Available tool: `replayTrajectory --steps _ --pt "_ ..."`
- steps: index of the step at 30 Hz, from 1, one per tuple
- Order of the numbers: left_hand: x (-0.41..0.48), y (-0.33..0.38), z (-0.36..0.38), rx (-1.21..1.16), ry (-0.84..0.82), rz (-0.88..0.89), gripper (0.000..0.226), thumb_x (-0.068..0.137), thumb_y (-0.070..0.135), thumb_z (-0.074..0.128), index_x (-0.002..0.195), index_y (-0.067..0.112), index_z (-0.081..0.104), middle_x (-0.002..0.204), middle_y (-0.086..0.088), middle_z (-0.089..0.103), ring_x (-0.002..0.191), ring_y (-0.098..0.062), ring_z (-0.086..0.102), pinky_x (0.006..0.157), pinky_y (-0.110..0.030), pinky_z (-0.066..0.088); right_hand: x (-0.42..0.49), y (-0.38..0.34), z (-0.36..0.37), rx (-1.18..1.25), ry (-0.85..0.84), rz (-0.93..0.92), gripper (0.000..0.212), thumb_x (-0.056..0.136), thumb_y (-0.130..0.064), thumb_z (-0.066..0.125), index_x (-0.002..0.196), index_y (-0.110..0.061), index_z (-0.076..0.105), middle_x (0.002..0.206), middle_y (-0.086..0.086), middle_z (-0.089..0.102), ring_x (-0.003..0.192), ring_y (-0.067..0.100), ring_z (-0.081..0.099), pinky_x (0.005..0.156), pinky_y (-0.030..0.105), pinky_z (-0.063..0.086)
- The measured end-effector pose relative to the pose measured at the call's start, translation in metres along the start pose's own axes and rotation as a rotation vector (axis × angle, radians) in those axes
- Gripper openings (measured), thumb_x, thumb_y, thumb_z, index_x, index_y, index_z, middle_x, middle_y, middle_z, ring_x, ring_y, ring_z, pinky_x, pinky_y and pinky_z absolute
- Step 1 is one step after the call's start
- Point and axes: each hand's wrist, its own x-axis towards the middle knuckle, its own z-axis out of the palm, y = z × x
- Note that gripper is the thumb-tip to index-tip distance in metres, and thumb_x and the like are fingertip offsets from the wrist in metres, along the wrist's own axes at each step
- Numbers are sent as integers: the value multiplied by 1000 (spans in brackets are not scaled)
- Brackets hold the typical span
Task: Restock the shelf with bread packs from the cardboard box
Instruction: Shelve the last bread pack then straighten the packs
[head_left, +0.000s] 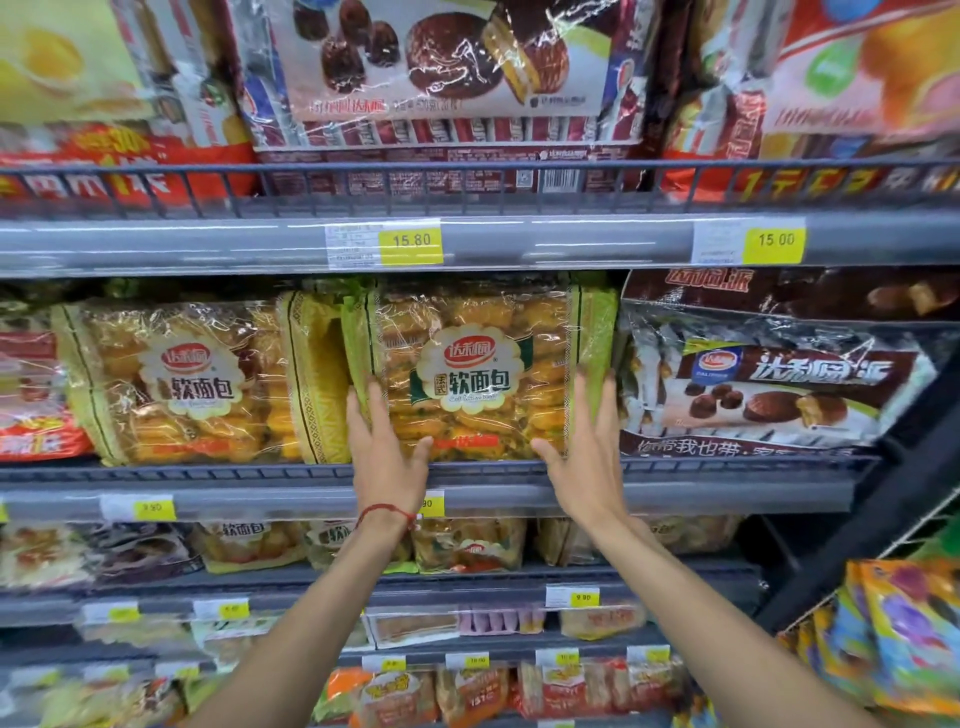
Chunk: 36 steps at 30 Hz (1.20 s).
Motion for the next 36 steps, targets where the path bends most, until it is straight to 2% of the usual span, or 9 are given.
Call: replayTrajectory --steps 3,9,12,17,23,26,30,34,36 --pt "6 6 5 30 -2 -30 98 86 22 75 158 15 8 165 -11 4 152 -28 12 113 -29 13 11 2 2 -103 -60 0 104 96 -32 69 162 -32 -12 168 6 -27 158 33 -9 127 53 11" --pt "13 10 8 69 -23 -25 99 83 25 78 155 4 14 162 -15 11 147 -32 25 117 -35 22 22 11 6 -151 -15 -52 111 95 -35 69 159 -35 -22 167 9 -28 157 36 1 124 51 25" --pt "15 5 7 103 -32 30 97 83 27 78 154 1 16 160 -17 14 145 -33 28 114 -30 23 22 13 8 -137 9 -77 110 95 -36 70 159 -37 -19 169 8 -23 156 36 4 121 52 31" --pt "16 -4 2 143 -32 75 99 83 37 77 154 3 15 159 -15 14 146 -33 25 114 -34 27 17 8 9 -98 27 -35 105 94 -27 73 163 -34 -5 170 6 -20 157 33 -1 126 52 18" --pt "20 -21 -10 105 -21 167 90 83 38 76 151 11 22 157 -12 14 138 -36 37 107 -40 41 -7 -22 33 -30 168 -8 66 99 -18 65 156 -26 33 171 5 -14 158 26 -14 126 58 8" --pt "21 -31 -29 14 3 266 71 90 33 67 149 19 29 157 -7 17 132 -29 40 103 -33 40 -22 -56 56 -3 273 -98 51 95 -14 66 142 -25 49 170 1 7 158 25 2 126 50 10" --pt "32 -61 -68 -117 -11 448 50 94 15 58 141 21 42 137 3 37 113 -10 49 88 -7 36 -40 -117 100 124 218 -172 39 95 -9 63 131 -22 57 150 -2 39 144 17 29 120 37 26" --pt "50 -103 -113 -169 32 463 36 95 8 55 129 19 50 124 6 46 104 6 47 83 -23 48 -42 -170 137 230 140 -201 30 101 -13 57 130 -18 60 131 -6 56 124 13 48 109 35 39" --pt "64 -125 -134 -146 92 434 34 94 6 55 126 17 52 123 3 50 109 -2 48 91 -30 47 -36 -194 148 287 82 -132 30 104 -20 55 134 -21 59 131 -9 59 122 11 53 108 36 44"
